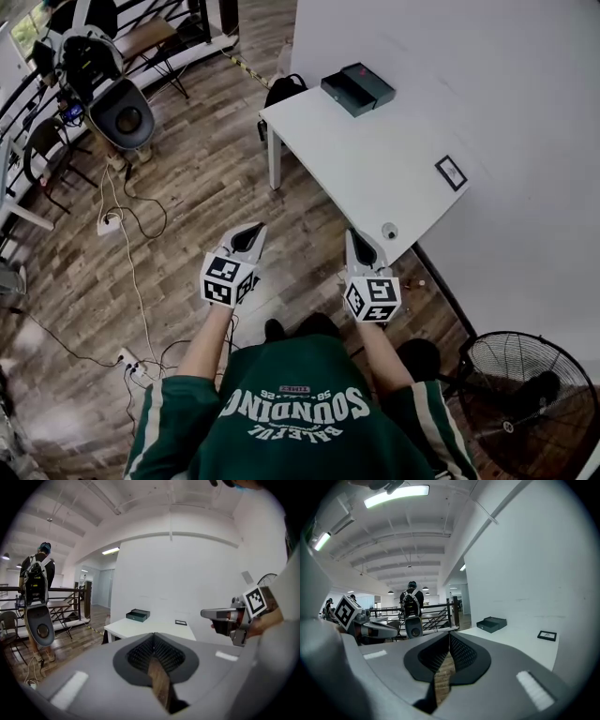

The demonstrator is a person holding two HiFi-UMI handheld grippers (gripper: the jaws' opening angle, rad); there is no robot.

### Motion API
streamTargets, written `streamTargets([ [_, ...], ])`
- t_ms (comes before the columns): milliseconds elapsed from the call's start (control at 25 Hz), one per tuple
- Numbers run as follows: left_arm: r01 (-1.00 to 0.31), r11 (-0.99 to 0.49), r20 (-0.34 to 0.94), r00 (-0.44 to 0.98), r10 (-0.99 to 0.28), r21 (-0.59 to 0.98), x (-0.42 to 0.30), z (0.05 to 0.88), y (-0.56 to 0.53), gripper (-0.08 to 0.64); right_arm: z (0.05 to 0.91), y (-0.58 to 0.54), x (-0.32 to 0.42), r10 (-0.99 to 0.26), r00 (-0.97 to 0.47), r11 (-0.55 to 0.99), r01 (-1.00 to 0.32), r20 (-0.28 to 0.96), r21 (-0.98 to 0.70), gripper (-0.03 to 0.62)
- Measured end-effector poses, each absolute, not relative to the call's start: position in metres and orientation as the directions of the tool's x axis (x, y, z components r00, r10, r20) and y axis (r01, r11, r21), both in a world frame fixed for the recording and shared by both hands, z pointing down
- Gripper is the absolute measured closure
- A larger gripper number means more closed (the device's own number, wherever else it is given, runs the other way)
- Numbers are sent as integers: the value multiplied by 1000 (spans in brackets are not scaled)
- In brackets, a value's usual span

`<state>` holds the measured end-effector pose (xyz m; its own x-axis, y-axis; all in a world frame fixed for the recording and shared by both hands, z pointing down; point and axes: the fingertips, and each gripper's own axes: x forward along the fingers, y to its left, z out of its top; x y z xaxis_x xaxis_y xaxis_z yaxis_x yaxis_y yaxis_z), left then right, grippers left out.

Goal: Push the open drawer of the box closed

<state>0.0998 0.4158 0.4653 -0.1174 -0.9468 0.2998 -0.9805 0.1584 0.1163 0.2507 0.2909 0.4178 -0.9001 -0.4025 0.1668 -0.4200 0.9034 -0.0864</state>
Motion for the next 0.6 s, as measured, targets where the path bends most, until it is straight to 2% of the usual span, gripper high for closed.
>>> streamTargets([
  [600,-984,120,325,-70,-943,135,59,479,390,508,433,272,217,-435,-880,882,-459,192,-105,591],
])
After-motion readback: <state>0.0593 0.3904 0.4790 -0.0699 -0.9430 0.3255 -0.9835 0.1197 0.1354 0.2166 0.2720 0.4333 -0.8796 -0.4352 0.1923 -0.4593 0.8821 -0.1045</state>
